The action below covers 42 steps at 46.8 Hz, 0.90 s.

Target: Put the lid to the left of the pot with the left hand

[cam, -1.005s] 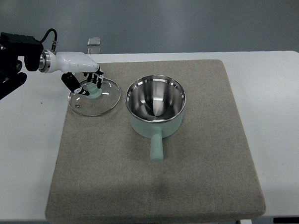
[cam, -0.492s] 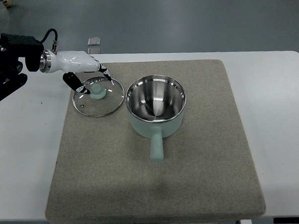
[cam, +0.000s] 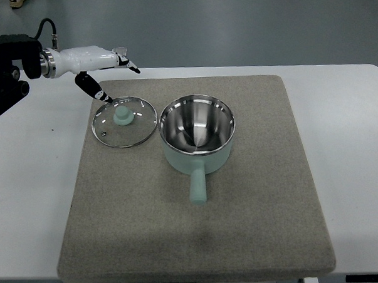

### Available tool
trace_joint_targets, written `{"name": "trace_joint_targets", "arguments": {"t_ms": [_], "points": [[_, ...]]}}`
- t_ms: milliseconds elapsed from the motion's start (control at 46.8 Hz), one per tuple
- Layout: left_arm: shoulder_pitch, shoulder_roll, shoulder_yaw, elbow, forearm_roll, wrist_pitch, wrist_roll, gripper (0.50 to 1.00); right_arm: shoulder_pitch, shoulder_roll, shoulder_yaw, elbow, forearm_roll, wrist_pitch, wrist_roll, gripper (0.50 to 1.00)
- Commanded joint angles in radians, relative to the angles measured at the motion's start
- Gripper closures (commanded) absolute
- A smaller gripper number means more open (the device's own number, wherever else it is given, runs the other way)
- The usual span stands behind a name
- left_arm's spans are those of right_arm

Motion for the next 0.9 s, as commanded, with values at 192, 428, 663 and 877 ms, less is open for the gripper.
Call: {"name": "trace_joint_targets", "arguments": {"t_ms": [192,428,663,877], "points": [[0.006,-0.129,0.006,0.266,-0.315,-0.009,0.0,0.581,0.0,0.0,0.0,0.0,0.0,0.0,0.0,0.576],[0.035,-0.169,0.002,0.338,-0.603,-0.008,0.0,0.589,0.0,0.0,0.0,0.0,-0.001,0.0,0.0,0.579],[0.069,-0.216,0.001,0.385,-1.023,0.012,0.206,0.594,0.0,0.0,0.0,0.0,-0.001,0.0,0.0,0.579],[0.104,-0.252,-0.008,0.385,-1.398,0.063,0.241,0.594,0.0,0.0,0.0,0.0,0.0,0.0,0.001,0.577]]}}
